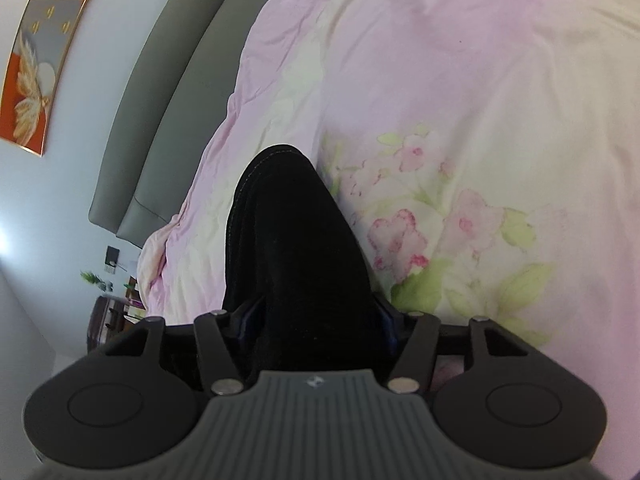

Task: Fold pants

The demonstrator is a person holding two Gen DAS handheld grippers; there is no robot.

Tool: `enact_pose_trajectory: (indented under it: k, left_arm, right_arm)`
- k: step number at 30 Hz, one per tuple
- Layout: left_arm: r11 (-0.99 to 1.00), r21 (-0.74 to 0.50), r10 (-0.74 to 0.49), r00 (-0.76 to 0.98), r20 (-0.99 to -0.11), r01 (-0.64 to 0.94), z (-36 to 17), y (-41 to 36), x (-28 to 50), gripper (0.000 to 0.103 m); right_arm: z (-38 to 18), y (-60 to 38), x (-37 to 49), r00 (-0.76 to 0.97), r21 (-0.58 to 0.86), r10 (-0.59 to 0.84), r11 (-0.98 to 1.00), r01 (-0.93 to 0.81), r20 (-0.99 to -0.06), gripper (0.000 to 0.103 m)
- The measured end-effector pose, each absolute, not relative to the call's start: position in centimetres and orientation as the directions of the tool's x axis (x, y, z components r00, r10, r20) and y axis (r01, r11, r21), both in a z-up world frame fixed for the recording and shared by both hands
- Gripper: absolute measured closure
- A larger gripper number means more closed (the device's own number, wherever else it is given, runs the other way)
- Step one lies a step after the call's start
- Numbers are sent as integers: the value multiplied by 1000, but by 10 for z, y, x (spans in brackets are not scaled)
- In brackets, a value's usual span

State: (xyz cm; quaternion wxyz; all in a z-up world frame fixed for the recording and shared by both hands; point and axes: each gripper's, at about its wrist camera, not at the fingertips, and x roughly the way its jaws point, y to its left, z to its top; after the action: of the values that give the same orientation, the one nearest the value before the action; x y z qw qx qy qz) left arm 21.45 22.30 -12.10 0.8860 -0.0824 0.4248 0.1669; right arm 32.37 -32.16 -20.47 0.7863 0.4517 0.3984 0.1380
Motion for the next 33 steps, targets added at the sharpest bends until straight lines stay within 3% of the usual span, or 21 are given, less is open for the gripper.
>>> enact_pose_trajectory:
  k: [4, 8, 15, 18, 22, 25, 28, 31, 33]
  left_arm:
    - [932, -66, 162, 574, -802, -356, -142, 250, 203, 4]
    - [916, -116, 126, 552, -824, -383, -170, 247, 203, 0]
    - [913, -165, 77, 554, -829, -374, -180, 262, 207, 0]
    - [918, -176, 60, 563, -825, -355, -182, 263, 204, 0]
    - [909, -215, 27, 565, -824, -357, -183, 268, 203, 0]
    - [903, -236, 14, 574, -819, -358, -184, 270, 200, 0]
    - [893, -272, -14, 584, -812, -357, -181, 276, 196, 0]
    - [877, -330, -54, 611, -790, -349, -171, 293, 186, 0]
    - [860, -342, -28, 635, -772, -378, -165, 310, 170, 0]
  right_arm:
    - [-210, -326, 321, 659, 851, 586, 499, 165, -472, 48]
    - [-210, -325, 313, 676, 836, 555, 521, 173, -485, 67]
    - [-205, -320, 296, 734, 852, 488, 465, 240, -473, 74]
    - [-183, -302, 287, 777, 825, 416, 518, 225, -473, 76]
    - [-124, -250, 277, 842, 745, 368, 664, 61, -396, 79]
    - [-69, -184, 266, 867, 565, 370, 815, -131, -333, 80]
    - [-30, -92, 237, 870, 220, 405, 910, -353, -282, 80]
    - [-34, -4, 201, 838, -127, 486, 841, -526, -247, 80]
    - [-52, 40, 177, 806, -287, 534, 754, -591, -256, 80]
